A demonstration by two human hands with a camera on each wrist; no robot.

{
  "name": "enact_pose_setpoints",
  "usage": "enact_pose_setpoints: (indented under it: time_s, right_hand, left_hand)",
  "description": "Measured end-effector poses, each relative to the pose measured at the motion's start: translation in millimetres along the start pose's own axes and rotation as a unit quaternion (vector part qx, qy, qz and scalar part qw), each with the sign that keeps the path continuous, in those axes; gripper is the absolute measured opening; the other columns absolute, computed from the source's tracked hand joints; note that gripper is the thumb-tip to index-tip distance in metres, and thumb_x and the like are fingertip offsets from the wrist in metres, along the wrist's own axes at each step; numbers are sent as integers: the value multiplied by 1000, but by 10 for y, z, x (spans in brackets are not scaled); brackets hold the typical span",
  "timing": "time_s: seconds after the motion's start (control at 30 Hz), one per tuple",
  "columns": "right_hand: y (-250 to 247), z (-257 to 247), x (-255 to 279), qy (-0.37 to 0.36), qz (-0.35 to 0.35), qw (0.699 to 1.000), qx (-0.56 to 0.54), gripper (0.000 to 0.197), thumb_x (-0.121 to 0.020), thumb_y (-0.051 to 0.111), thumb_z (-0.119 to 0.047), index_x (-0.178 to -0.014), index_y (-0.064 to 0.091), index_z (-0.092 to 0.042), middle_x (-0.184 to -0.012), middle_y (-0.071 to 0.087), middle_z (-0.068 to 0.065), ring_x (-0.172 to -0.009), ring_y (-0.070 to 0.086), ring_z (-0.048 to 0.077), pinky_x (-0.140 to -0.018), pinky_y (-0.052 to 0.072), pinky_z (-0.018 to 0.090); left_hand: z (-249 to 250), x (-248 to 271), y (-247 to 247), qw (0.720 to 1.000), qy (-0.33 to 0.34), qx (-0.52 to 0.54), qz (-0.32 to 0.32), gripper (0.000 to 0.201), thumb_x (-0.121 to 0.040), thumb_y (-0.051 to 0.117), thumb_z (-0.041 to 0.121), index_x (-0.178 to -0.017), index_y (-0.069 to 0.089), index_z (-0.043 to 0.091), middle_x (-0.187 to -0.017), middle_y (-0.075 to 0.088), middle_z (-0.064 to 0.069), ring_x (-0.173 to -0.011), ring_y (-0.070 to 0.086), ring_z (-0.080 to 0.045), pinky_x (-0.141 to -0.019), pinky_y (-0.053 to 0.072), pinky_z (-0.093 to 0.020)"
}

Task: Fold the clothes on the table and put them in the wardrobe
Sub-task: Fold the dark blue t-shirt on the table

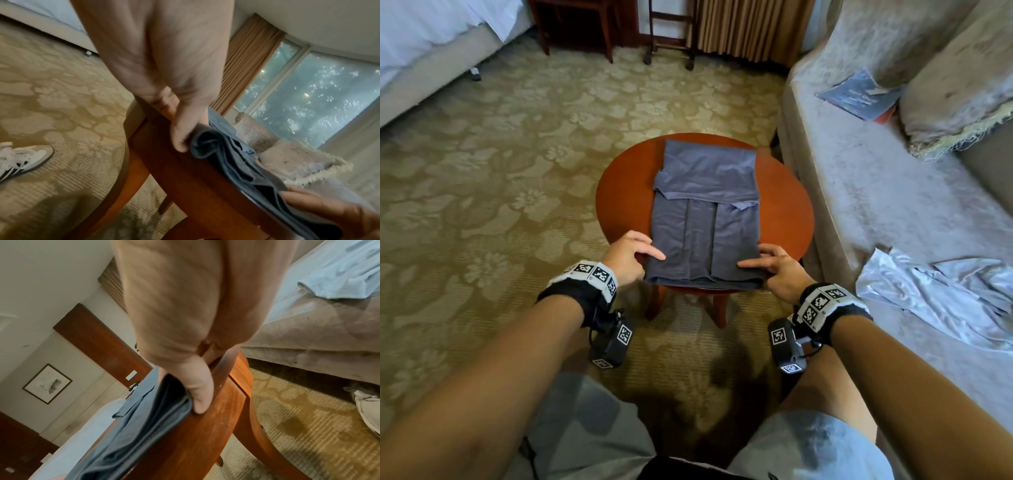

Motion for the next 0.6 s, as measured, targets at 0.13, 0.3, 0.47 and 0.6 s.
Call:
enact_pose_setpoints:
  time_s: [0.13, 0.3, 0.47, 0.6]
  right_hand:
    - [9, 33, -12, 8, -7, 999, -43, 46, -83, 70, 8, -120, 70, -19, -151, 30, -2, -138, 33, 11, -102, 28, 12]
    - [-31, -63, -51, 32, -7, 999, 10, 28, -96, 60, -9, -118, 71, -22, -151, 33, -1, -139, 34, 15, -101, 29, 15]
    - [-298, -315, -122, 81, 26, 992, -89, 34, -94, 55, 1, -126, 62, -6, -141, 53, 15, -110, 56, 20, -89, 49, 24]
    - [-473, -535, -38, 74, 36, 986, -148, 33, -82, 60, 3, -113, 68, 5, -99, 66, 15, -76, 57, 14, -66, 48, 21]
  left_hand:
    - [-17, 37, -19, 998, -10, 51, -28, 38, -75, 81, 10, -111, 72, 17, -127, 45, 8, -119, 43, -6, -106, 26, -21]
    - [26, 62, 9, 999, 27, -41, -2, 27, -91, 66, 20, -117, 70, 15, -126, 49, 0, -123, 46, -19, -109, 30, -29]
    - [337, 15, -353, 988, 10, -136, -74, 26, -96, 58, 22, -115, 68, 9, -139, 45, 1, -129, 36, -25, -110, 25, -31]
    - [583, 2, -516, 989, -76, 17, -125, 11, -93, 57, 2, -96, 66, -3, -111, 57, -9, -107, 53, -27, -79, 38, -27]
Point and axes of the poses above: each hand's wrist, its own x-axis away from the middle knuckle, its own y-axis out of the palm, z = x × y, the point moved 1 cm from there along -x, towards the middle knuckle
